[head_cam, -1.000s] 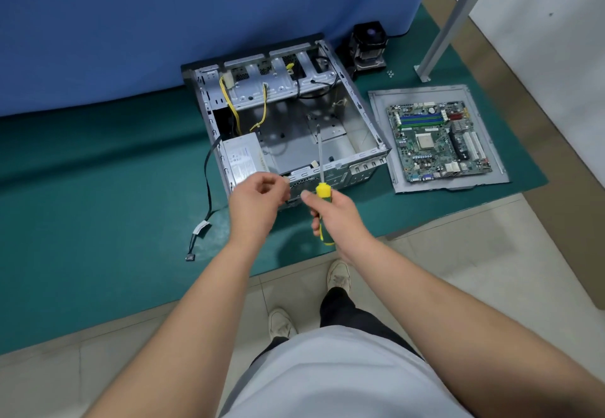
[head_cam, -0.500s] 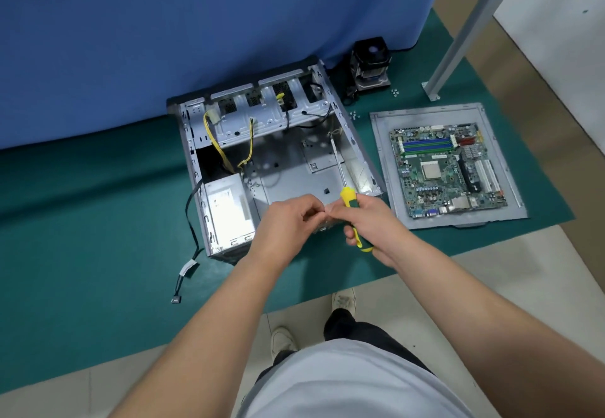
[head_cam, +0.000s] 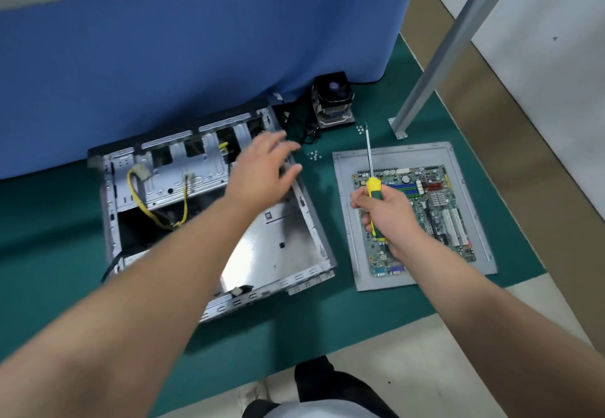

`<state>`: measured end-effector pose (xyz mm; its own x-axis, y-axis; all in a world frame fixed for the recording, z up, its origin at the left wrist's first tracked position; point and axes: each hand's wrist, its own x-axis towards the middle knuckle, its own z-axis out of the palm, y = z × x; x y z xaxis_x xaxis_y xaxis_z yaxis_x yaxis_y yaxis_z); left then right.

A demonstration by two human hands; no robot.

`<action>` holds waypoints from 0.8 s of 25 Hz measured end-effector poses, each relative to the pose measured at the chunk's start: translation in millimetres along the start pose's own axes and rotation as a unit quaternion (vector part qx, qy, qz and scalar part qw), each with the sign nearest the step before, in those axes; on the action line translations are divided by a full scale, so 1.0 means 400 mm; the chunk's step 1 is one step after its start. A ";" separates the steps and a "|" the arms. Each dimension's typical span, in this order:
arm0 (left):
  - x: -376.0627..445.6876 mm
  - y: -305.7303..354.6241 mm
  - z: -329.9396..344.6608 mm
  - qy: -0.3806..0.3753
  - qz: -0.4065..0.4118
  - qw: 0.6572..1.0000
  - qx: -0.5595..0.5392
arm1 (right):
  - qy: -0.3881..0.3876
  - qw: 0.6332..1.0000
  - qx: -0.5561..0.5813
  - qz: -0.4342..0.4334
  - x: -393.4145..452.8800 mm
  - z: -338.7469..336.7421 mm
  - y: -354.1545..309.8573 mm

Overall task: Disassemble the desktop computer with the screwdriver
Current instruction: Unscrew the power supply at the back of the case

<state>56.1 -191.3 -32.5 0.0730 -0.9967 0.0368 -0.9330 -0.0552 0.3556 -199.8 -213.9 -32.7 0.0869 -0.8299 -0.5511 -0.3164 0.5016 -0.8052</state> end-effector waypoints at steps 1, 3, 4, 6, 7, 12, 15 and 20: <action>0.054 -0.019 0.012 -0.029 -0.027 0.998 0.040 | 0.009 1.000 -0.017 -0.004 0.045 -0.014 -0.009; 0.126 -0.052 0.047 -0.081 -0.058 0.993 0.067 | 0.028 0.998 -0.057 -0.010 0.132 -0.035 -0.021; 0.139 -0.064 0.065 -0.086 -0.069 0.992 0.056 | 0.037 0.996 -0.078 -0.011 0.173 -0.043 -0.025; 0.138 -0.075 0.091 -0.057 -0.078 0.994 0.042 | 0.047 0.993 -0.110 -0.014 0.258 -0.058 -0.033; 0.134 -0.077 0.099 -0.037 -0.078 0.995 0.042 | 0.052 0.991 -0.122 -0.016 0.303 -0.064 -0.040; 0.137 -0.091 0.120 0.006 -0.073 0.996 0.050 | 0.090 0.971 -0.217 -0.038 0.568 -0.063 -0.081; 0.133 -0.098 0.132 0.025 -0.067 0.996 0.050 | 0.134 0.943 -0.301 -0.041 0.687 -0.029 -0.080; 0.129 -0.107 0.141 0.047 -0.051 0.996 0.050 | 0.173 0.923 -0.343 -0.025 0.764 0.005 -0.030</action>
<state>80.1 -243.8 -98.4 0.1982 -0.9757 0.0938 -0.9492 -0.1672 0.2664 -167.5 -473.1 -192.1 -0.1517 -0.9352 -0.3198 -0.8538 0.2870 -0.4343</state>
